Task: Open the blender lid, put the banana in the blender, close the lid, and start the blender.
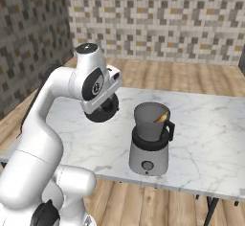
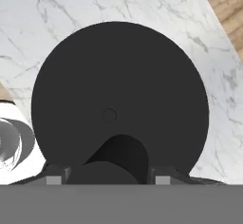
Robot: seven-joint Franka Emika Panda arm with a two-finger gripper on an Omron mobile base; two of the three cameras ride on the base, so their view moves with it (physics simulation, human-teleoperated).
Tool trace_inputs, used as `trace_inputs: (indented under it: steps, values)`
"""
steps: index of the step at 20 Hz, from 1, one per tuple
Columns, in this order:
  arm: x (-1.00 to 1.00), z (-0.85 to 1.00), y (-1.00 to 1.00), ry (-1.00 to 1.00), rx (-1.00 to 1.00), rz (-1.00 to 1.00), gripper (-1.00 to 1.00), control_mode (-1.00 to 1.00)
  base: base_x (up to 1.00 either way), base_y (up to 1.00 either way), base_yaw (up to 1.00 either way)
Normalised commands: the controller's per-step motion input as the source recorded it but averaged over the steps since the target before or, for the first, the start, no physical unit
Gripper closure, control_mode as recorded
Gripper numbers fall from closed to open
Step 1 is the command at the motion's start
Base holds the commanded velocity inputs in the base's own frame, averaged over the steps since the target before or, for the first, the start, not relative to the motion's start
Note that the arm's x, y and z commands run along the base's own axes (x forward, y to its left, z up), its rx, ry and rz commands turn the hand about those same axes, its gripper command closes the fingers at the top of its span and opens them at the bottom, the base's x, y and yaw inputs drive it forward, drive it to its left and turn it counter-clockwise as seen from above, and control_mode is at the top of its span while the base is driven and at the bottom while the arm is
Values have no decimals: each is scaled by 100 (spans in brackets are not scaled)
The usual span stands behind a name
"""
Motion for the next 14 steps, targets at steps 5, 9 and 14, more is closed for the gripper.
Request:
trace_inputs:
  steps: [5,9,14]
  values:
    - [-5,31,-50,-3,0,-7,100,-100,0,0,0]
    - [0,14,-45,0,0,-7,100,-100,0,0,0]
    - [1,5,-47,0,0,-5,100,-100,0,0,0]
